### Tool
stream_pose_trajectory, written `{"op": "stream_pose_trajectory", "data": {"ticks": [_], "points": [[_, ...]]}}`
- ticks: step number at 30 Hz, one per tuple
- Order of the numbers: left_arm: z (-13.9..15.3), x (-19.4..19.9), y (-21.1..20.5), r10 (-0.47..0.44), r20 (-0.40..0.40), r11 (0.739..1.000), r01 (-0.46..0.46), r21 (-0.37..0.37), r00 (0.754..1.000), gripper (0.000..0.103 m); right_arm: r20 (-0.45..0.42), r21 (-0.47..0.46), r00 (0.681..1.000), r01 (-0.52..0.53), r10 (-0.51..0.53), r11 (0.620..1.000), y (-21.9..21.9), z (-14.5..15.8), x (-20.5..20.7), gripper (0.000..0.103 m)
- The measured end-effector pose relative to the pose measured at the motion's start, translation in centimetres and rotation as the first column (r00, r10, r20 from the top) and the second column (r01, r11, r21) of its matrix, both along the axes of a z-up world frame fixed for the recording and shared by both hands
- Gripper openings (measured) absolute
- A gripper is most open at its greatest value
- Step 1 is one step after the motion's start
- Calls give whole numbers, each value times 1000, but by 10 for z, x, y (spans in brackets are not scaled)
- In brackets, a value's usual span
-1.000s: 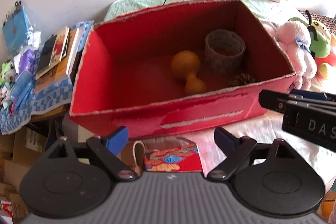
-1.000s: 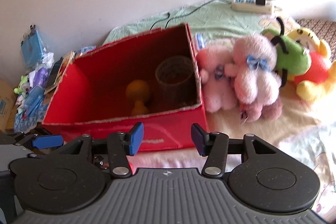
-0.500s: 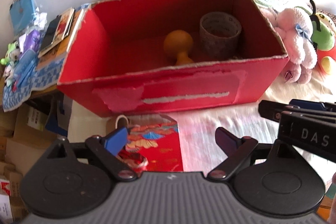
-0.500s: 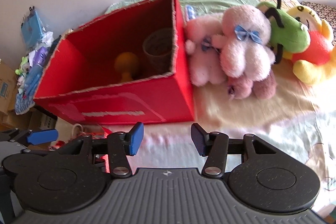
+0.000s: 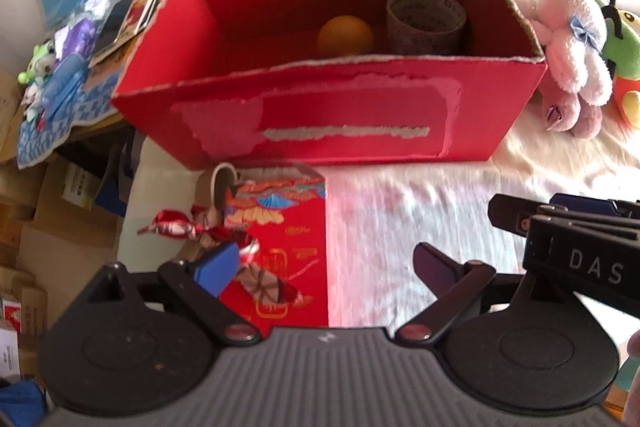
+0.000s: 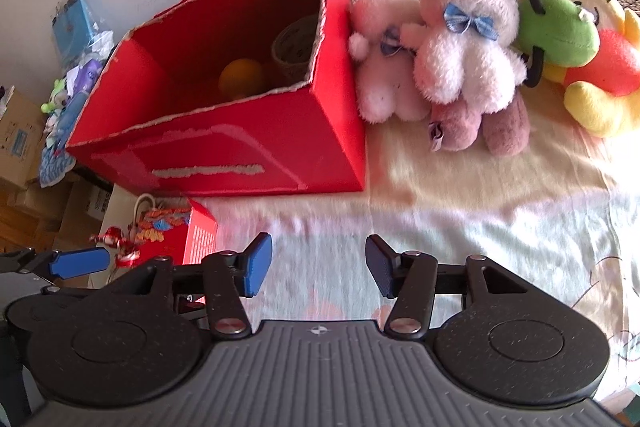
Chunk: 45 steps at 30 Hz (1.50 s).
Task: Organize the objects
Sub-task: 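Move the right gripper down to the red printed gift box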
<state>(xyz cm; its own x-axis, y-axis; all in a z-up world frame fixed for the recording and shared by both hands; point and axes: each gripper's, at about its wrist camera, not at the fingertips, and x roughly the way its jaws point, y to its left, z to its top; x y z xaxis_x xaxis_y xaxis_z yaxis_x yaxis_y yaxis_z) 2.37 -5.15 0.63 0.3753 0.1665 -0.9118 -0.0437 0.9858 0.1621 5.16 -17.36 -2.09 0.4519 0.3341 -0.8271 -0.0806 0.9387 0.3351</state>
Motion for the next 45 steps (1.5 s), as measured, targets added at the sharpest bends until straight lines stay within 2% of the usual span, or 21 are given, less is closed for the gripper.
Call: {"op": "stream_pose_trajectory", "data": {"ticks": [14,20,24,33,45], "points": [[-1,-21,10,90,-12,995,-89,34,996,94,-15,65,995,-101,103,993,11,-6,-6,59],[0,-26,21,120,-17,992,-119,38,993,94,-29,101,992,-119,122,988,17,-8,-8,59],[4,-23,29,124,-8,992,-124,31,992,94,-9,105,992,-126,128,986,23,-1,-6,59],[31,0,54,52,63,999,-53,7,997,94,62,111,994,-93,86,990,38,30,6,59],[55,35,73,-61,137,998,65,-21,989,94,142,108,988,41,-56,993,41,55,17,59]]}}
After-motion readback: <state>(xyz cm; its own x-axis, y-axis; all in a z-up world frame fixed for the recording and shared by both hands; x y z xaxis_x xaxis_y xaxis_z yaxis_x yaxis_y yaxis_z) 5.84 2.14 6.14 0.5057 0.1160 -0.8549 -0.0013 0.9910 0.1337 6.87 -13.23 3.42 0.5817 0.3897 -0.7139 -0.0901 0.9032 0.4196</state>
